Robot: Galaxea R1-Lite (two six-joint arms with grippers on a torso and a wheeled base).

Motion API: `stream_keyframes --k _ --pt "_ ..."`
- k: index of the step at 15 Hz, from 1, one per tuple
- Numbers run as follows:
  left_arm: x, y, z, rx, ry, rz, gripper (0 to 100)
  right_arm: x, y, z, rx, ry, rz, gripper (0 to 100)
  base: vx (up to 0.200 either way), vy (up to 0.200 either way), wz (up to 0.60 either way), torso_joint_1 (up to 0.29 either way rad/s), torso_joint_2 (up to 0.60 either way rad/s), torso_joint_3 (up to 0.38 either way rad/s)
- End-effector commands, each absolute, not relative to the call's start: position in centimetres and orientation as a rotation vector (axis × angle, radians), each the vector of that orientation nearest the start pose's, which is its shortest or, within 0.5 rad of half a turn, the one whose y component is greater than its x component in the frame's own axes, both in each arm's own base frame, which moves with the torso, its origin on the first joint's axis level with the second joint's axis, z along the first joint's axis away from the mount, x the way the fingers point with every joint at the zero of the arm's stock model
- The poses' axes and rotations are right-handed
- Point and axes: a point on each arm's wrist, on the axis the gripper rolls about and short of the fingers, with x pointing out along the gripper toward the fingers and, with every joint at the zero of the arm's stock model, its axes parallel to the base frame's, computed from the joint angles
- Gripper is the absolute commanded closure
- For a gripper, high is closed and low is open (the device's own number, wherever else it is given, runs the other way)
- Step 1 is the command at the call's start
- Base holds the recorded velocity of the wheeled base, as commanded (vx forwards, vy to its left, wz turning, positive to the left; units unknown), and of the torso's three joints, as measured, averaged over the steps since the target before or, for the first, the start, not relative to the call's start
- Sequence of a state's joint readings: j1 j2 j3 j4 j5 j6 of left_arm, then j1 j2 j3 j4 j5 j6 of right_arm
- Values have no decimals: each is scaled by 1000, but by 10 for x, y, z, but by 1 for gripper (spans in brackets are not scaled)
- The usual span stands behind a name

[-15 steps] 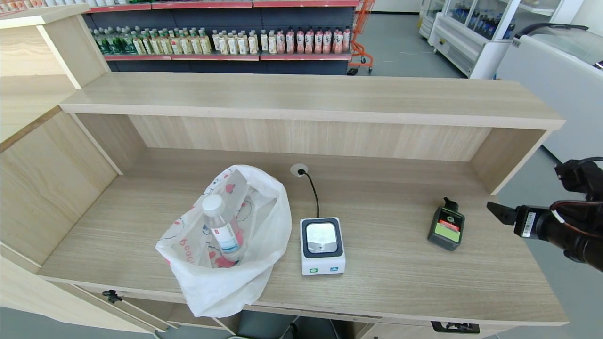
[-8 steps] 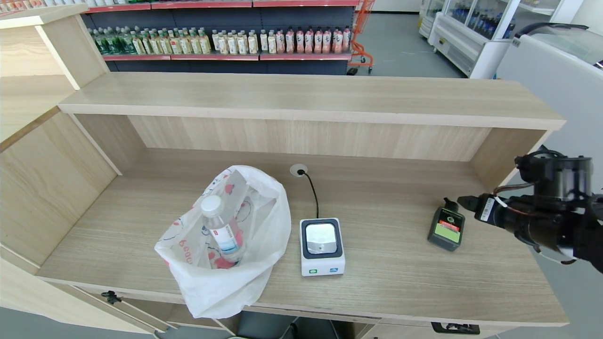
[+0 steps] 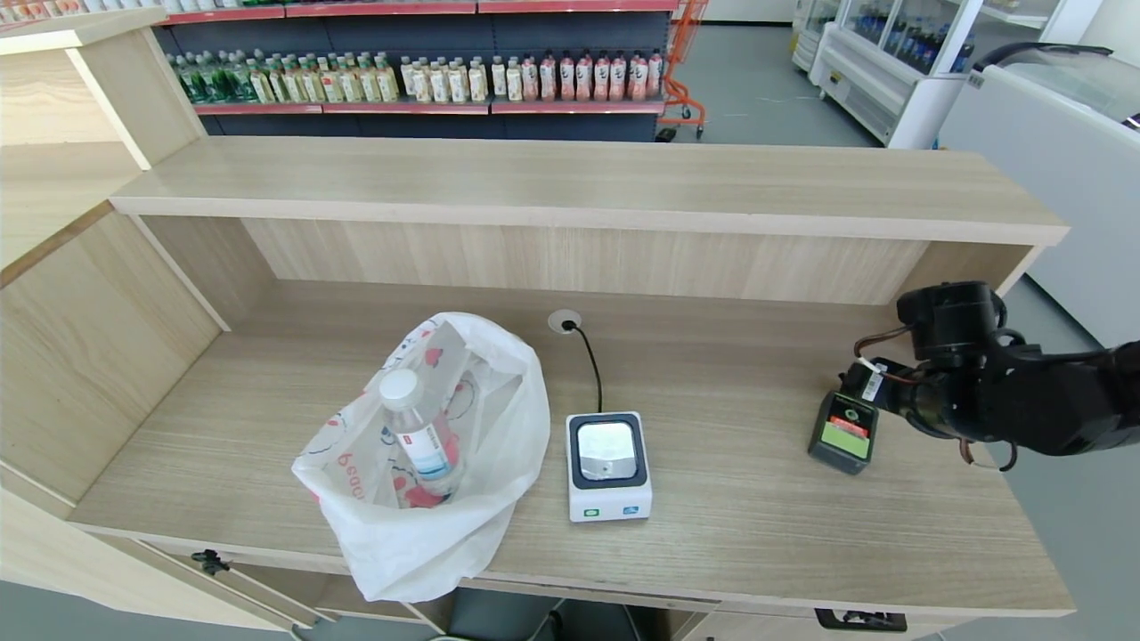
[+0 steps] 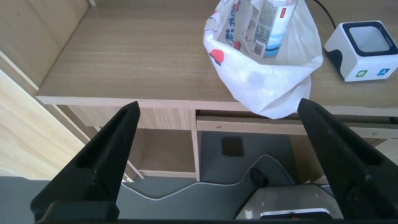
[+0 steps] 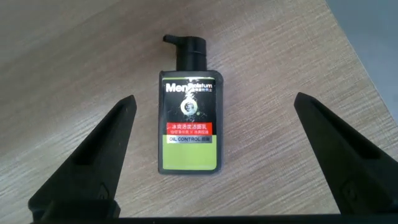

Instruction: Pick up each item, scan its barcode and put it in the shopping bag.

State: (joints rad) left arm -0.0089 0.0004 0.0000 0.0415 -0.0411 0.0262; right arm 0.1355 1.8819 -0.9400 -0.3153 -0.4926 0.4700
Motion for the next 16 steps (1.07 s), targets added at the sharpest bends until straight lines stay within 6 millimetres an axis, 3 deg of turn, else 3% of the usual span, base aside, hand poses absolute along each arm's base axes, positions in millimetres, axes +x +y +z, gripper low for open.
stream_keyframes --k 1,16 --pt "-23 -1 71 25 41 -51 0 345 35 108 218 559 -492 0 0 0 0 0 0 0" --pt "-23 -1 71 25 41 -51 0 377 42 68 113 590 -433 0 0 0 0 0 0 0"
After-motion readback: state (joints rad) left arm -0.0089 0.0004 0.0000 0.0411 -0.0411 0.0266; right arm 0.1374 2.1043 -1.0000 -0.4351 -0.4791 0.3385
